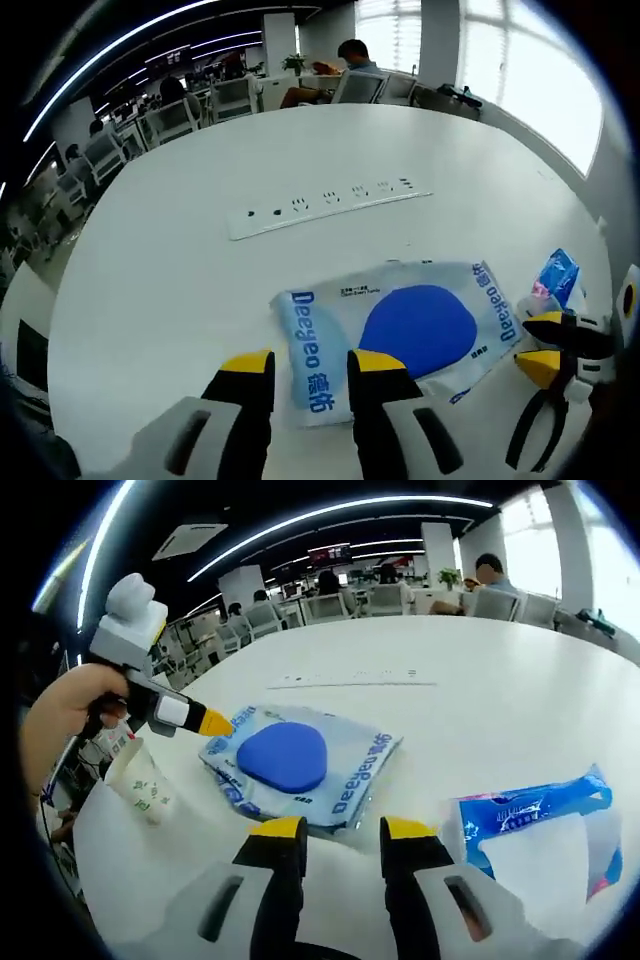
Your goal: Arrange the tabletop items into an orderly group along one side of the table until the central work area is clear of visible clutter.
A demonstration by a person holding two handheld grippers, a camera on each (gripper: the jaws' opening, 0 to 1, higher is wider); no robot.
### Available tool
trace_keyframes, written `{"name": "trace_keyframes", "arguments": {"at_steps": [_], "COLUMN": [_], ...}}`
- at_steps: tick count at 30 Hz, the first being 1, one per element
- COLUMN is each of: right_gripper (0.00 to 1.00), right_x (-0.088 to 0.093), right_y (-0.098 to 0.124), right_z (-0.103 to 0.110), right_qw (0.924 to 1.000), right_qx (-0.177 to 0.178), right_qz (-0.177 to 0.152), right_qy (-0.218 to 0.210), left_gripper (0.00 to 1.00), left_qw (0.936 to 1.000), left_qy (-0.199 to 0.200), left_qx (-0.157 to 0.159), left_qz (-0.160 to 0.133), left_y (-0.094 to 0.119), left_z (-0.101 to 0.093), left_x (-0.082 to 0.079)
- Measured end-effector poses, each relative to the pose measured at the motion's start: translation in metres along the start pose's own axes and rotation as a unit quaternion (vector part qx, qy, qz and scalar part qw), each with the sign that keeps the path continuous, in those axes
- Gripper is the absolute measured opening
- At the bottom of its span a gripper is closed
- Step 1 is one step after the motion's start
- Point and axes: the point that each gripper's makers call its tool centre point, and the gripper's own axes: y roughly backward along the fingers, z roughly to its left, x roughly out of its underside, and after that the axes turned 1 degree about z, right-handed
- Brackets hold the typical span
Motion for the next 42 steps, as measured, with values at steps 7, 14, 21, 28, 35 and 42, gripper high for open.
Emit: {"name": "trace_keyframes", "arguments": {"at_steps": [7,14,21,28,35,42], "right_gripper": [0.27,0.26,0.25,0.19,0.07,0.03], "right_x": [0.001,0.001,0.002,0.001,0.000,-0.001], "right_y": [-0.004,-0.009,-0.015,-0.021,-0.021,-0.022], "right_z": [0.000,0.001,0.001,0.001,0.000,-0.001], "right_qw": [0.9997,0.9993,0.9983,0.9961,0.9963,0.9963], "right_qx": [-0.009,-0.011,-0.013,-0.020,-0.018,-0.015], "right_qz": [0.003,0.006,0.012,0.010,0.005,0.002], "right_qy": [-0.022,-0.036,-0.056,-0.085,-0.084,-0.084], "left_gripper": [0.28,0.28,0.28,0.24,0.11,0.01], "left_qw": [0.9998,0.9996,0.9995,0.9988,0.9997,0.9999], "left_qy": [0.013,0.024,0.020,0.025,0.019,0.012], "left_qx": [0.011,0.013,0.023,0.039,0.014,0.006], "left_qz": [-0.005,-0.007,0.002,0.012,0.009,0.010], "left_y": [-0.002,-0.004,-0.012,-0.019,-0.017,-0.015], "left_z": [-0.007,-0.003,-0.003,-0.005,0.006,0.001], "left_x": [0.005,0.005,0.006,0.014,0.007,0.007]}}
